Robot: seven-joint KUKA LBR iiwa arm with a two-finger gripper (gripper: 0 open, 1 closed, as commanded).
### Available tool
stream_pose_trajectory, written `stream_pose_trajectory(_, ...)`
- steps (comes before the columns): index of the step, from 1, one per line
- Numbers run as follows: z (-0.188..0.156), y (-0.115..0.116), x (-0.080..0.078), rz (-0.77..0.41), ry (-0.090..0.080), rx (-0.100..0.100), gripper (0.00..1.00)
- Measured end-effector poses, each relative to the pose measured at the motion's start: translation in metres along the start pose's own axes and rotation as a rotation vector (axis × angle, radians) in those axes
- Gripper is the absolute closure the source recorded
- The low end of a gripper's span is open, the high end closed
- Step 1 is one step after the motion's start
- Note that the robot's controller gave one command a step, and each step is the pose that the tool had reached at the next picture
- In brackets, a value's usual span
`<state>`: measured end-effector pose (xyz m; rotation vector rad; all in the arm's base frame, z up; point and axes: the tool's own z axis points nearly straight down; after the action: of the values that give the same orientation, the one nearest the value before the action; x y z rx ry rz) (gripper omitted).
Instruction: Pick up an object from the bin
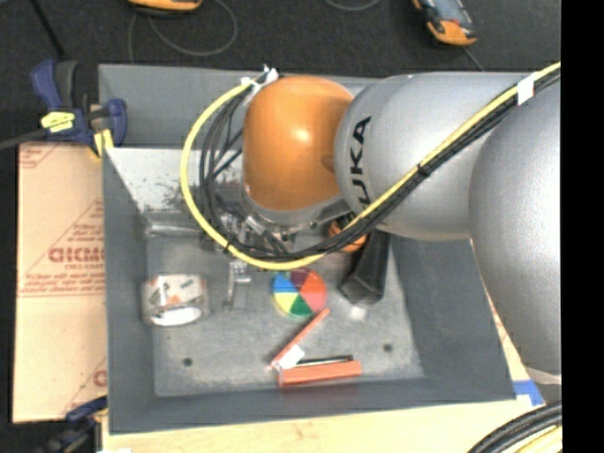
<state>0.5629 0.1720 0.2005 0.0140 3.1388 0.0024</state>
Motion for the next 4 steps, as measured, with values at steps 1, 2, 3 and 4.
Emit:
stream_pose_trajectory(1, 0.0, 0.0, 0.0, 0.0, 0.0, 0.0, 0.0)
stream_pose_trajectory(2, 0.043, 0.01, -0.007, -0.034, -0.008, -0.001, 0.0)
stream_pose_trajectory(3, 0.089, 0.021, 0.0, -0.194, 0.0, 0.002, 0.0)
stream_pose_trajectory(4, 0.116, 0.026, 0.001, -0.175, -0.017, 0.001, 1.0)
